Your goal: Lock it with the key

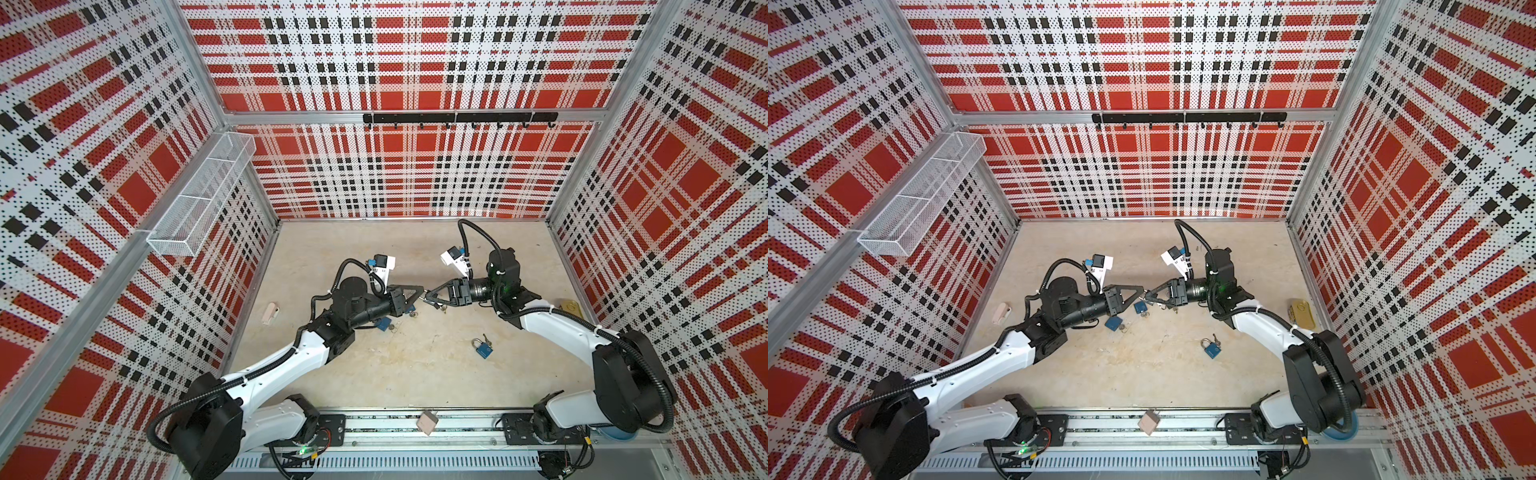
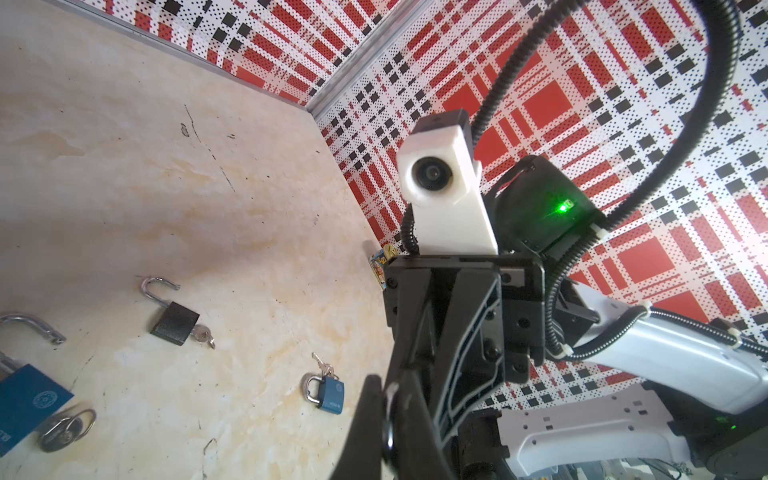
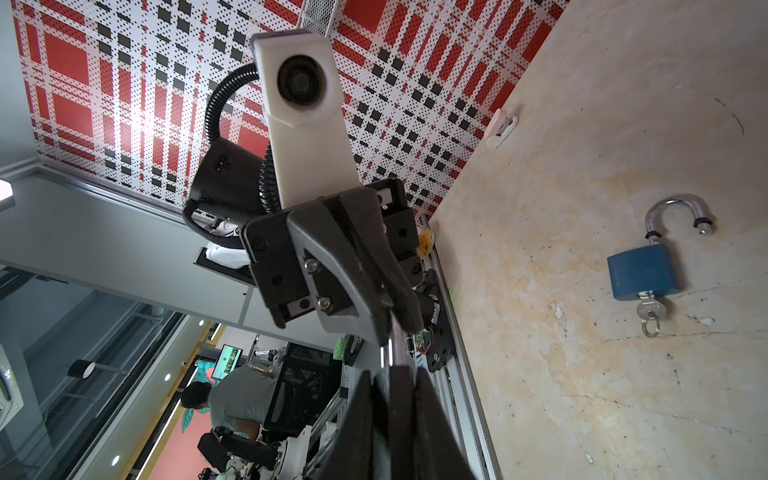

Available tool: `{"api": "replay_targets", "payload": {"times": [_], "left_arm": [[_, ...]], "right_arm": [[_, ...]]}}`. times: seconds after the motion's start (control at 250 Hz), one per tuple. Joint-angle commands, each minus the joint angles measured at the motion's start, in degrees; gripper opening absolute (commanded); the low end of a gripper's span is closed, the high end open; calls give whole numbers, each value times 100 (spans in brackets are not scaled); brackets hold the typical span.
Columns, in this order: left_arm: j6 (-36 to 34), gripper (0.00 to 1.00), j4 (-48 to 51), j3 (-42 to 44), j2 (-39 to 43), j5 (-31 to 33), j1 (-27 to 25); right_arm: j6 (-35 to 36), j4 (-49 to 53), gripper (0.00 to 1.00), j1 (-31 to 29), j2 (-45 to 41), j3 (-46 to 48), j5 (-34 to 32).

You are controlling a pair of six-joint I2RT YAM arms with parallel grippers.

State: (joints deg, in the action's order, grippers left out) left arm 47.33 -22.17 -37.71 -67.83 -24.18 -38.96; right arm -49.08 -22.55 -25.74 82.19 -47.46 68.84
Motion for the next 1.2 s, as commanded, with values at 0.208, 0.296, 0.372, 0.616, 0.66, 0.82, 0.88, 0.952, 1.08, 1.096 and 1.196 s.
{"api": "replay_targets", "payload": {"times": [0.208,0.296,0.372,0.616,0.66,0.82,0.88,0.952,1.08,1.096,1.196], "left_arm": [[142,0,510,209,-247,-838,-292],[135,0,580,95,-254,-1107,-106],[86,0,676,-19,-295,-1346,-7],[66,11,781,-173,-314,-1707,130],[83,13,784,-167,-300,-1722,157],[109,14,791,-168,-283,-1853,208],[117,14,788,-157,-278,-1861,214],[110,13,785,-157,-274,-1866,222],[110,4,787,-144,-261,-1851,256],[110,3,790,-153,-258,-1857,254],[110,0,785,-149,-262,-1888,272]], "right_arm": [[303,-964,0,-272,-44,-605,-273],[567,-605,0,-270,-114,-607,-332],[828,-225,0,-269,-186,-641,-392],[1253,362,0,-274,-282,-714,-506],[1295,415,0,-274,-288,-726,-527],[1354,492,0,-268,-274,-759,-542],[1370,506,0,-270,-278,-756,-547],[1404,547,0,-273,-274,-757,-579],[1422,584,0,-273,-299,-749,-597],[1426,592,0,-270,-305,-761,-603],[1598,825,0,-273,-320,-806,-724]]}}
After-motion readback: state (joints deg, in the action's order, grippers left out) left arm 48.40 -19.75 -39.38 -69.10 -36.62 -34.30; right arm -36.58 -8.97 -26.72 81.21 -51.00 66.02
